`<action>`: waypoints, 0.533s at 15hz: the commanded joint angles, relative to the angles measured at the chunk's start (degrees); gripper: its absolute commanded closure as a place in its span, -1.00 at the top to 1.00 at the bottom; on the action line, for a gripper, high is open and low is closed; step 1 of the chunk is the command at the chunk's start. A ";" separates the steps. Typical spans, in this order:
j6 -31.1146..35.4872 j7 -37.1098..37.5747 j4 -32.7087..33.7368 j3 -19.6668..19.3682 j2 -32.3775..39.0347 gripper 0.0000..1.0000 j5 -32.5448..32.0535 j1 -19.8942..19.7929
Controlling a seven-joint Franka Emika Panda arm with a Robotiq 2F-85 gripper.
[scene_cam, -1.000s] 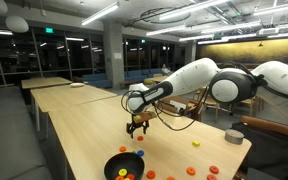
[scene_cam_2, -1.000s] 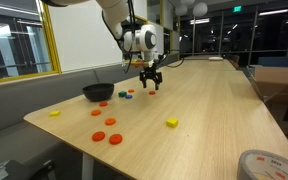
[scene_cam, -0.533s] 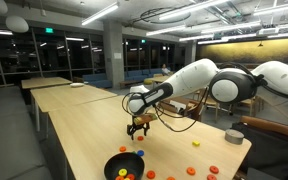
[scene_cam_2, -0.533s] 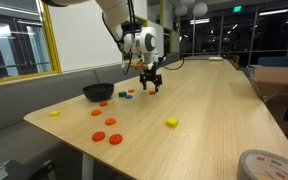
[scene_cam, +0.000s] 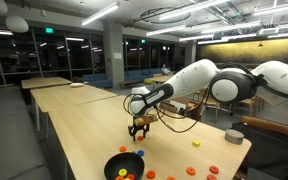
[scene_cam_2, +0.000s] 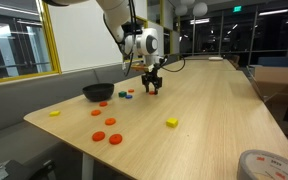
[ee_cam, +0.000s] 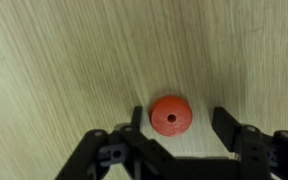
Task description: Put the round yellow, orange, blue blocks and another orange block in the black bowl respectively
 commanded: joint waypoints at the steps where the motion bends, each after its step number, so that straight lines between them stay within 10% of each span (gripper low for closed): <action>1: 1.84 0.84 -2.82 -0.49 -2.40 -0.16 1.05 0.10; 4: 1.17 0.72 -3.02 -0.50 -2.89 -0.65 0.95 0.05; 8: 1.82 -4.54 -2.88 0.91 -3.91 -0.52 0.34 -0.40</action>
